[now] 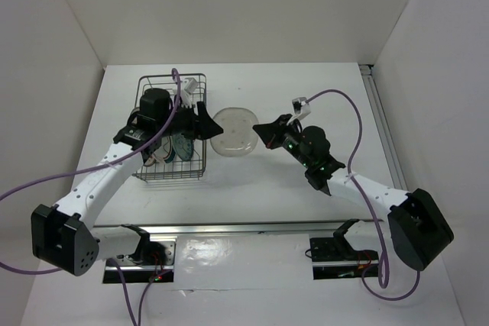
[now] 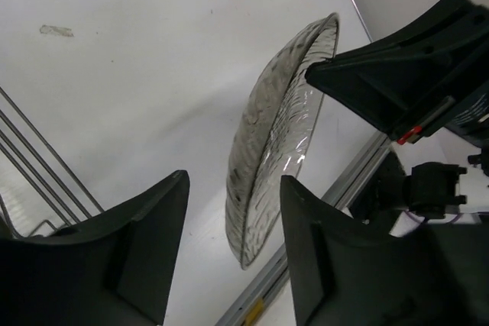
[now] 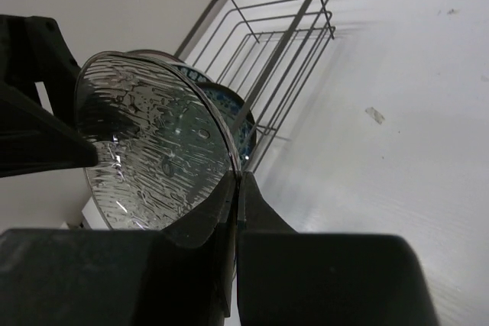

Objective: Load the plates into the dish rack

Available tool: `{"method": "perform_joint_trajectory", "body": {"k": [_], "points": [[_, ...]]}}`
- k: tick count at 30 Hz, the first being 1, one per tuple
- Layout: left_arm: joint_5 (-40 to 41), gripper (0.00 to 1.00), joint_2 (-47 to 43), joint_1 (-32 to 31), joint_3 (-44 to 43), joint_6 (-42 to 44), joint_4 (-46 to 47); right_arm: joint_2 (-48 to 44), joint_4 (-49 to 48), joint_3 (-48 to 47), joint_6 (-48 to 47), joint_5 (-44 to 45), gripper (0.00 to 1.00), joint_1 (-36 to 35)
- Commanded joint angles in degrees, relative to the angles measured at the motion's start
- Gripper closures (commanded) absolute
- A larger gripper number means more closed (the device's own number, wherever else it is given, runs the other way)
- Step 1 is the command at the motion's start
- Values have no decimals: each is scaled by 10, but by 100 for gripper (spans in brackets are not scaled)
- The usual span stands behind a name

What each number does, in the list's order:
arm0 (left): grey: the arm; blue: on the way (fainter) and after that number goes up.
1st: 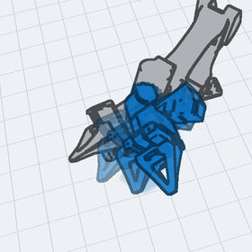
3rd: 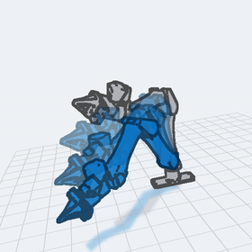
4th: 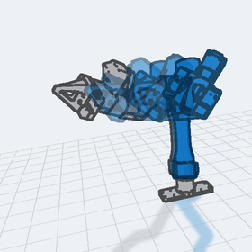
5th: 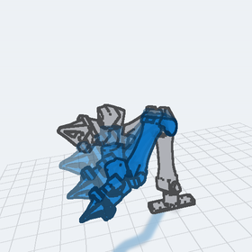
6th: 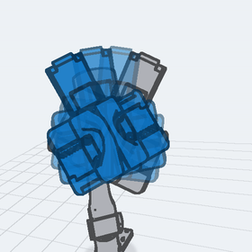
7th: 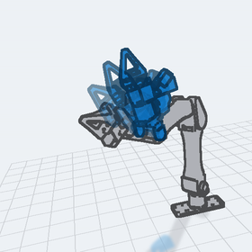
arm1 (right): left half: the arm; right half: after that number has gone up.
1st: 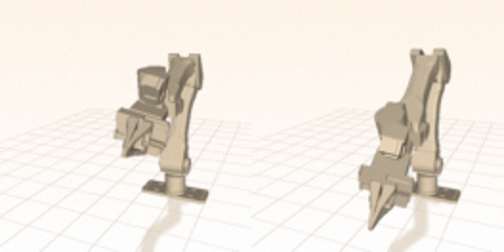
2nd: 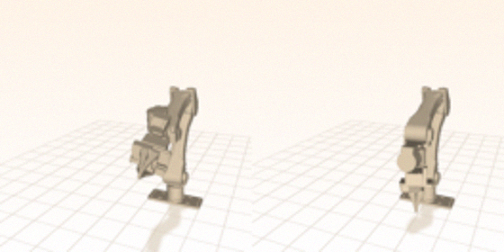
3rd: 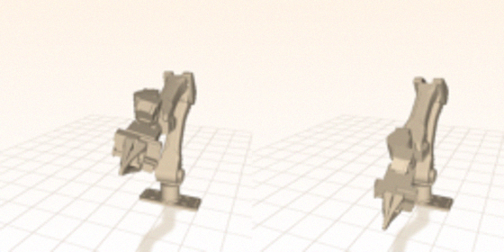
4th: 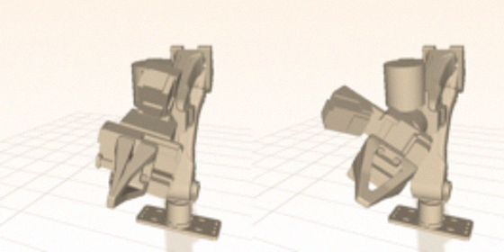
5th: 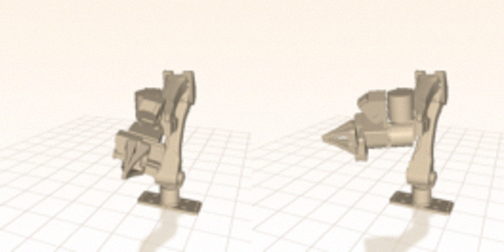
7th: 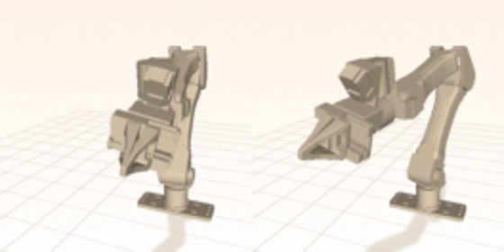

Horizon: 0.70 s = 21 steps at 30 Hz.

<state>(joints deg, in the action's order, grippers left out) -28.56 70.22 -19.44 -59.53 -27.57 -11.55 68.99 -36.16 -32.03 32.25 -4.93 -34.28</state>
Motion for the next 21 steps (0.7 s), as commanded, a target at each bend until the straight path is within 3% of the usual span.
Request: {"method": "perform_joint_trajectory", "body": {"k": [1,2,3,6,7,9,11,12,13,21], "points": [[-18,39,2,-3,-17,-2,24,-2,-44,-31,-9,8,100,2],[-18,47,2,-3,-17,-2,24,-7,-44,-31,-4,3,100,2],[-18,65,2,-3,-17,-2,24,-7,-44,-31,3,-7,100,7],[-18,79,7,-3,-23,3,24,-12,-59,-31,9,-24,100,7],[-12,93,7,-3,-23,3,24,-12,-59,-31,14,-24,100,7],[-5,100,-9,-3,-23,3,24,-12,-59,-31,14,-45,99,7],[14,100,-31,-3,-17,15,30,-12,-59,-31,14,-52,40,7],[29,100,-40,-3,-17,15,30,-6,-48,-31,9,-52,4,7],[47,100,-51,-3,-17,23,25,-6,-23,-38,9,-41,0,7],[362,100,-132,-3,-50,115,-71,-43,26,-7,-18,-10,0,7]]}}
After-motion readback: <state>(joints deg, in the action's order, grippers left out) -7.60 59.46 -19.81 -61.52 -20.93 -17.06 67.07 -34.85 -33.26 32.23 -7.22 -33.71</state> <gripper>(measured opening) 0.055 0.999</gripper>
